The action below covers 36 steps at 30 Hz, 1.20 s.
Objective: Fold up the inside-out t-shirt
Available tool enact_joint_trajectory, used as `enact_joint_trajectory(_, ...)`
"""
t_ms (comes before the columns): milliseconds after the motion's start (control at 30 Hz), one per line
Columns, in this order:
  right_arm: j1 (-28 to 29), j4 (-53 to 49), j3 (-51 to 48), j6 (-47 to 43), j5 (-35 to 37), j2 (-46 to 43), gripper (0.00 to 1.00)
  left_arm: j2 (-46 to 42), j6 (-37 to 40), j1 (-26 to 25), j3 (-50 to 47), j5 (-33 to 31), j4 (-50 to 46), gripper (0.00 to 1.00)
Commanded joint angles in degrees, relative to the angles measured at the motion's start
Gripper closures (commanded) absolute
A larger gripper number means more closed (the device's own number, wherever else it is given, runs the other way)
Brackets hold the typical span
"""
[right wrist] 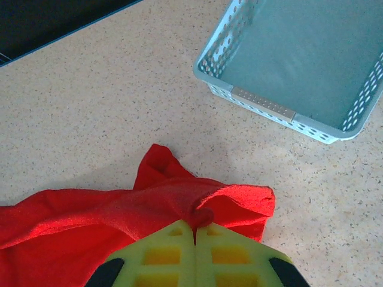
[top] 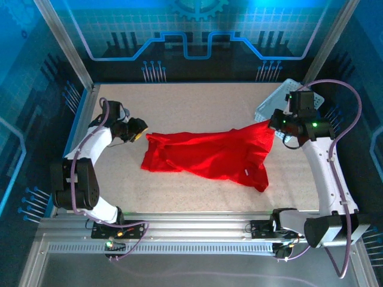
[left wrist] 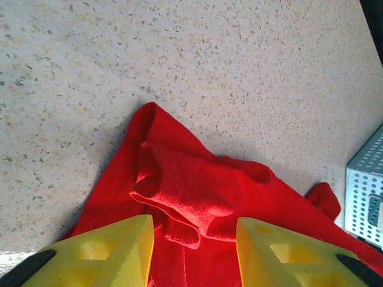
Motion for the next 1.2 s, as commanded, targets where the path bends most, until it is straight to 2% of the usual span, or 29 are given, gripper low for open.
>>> enact_joint_trajectory(0, -1.02, 1.97, 1.14, 0.24, -1.89, 0.41, 1.00, -2.94, -0.03, -2.85, -2.40, -5.92, -0.99, 0.55)
enact_joint_trajectory(67, -0.98, 2.15, 1.37, 0.25, -2.27, 0.78, 1.00, -5.96, -0.29, -6.55, -4.23, -10.46, -1.66, 0.47)
enact_joint_trajectory(100, -1.03, 2.07, 1.45, 0.16, -2.36, 0.90, 1.00, -7.31, -1.53, -7.86, -5.60, -12.53, -1.69, 0.46)
enact_joint_trajectory(233, -1.03, 2.32, 1.21, -0.11, -2.38, 0.93, 1.00, -12.68, -11.06, -8.56, -13.44, -13.11, 4.36, 0.53)
enact_joint_trajectory(333, -1.04, 2.42, 1.10, -0.14, -2.77, 1.11, 1.00, -14.55, -15.30, -8.72, -17.38, -13.35, 9.59, 0.54)
enact_joint_trajectory(633, -1.16, 2.56, -0.04, -0.20, -3.25, 0.17, 1.00, -6.97, -21.41, -8.24, -19.15, -9.28, 20.83, 0.64)
enact_joint_trajectory(833, -1.28, 2.42, -0.47, -0.35, -3.36, -0.34, 1.00, -3.49, -23.13, -7.21, -19.03, -8.86, 23.84, 0.72)
enact_joint_trajectory(1167, -1.34, 2.40, -0.83, -0.45, -3.55, -0.37, 1.00, -0.67, -23.49, -7.04, -18.90, -7.70, 27.57, 0.71)
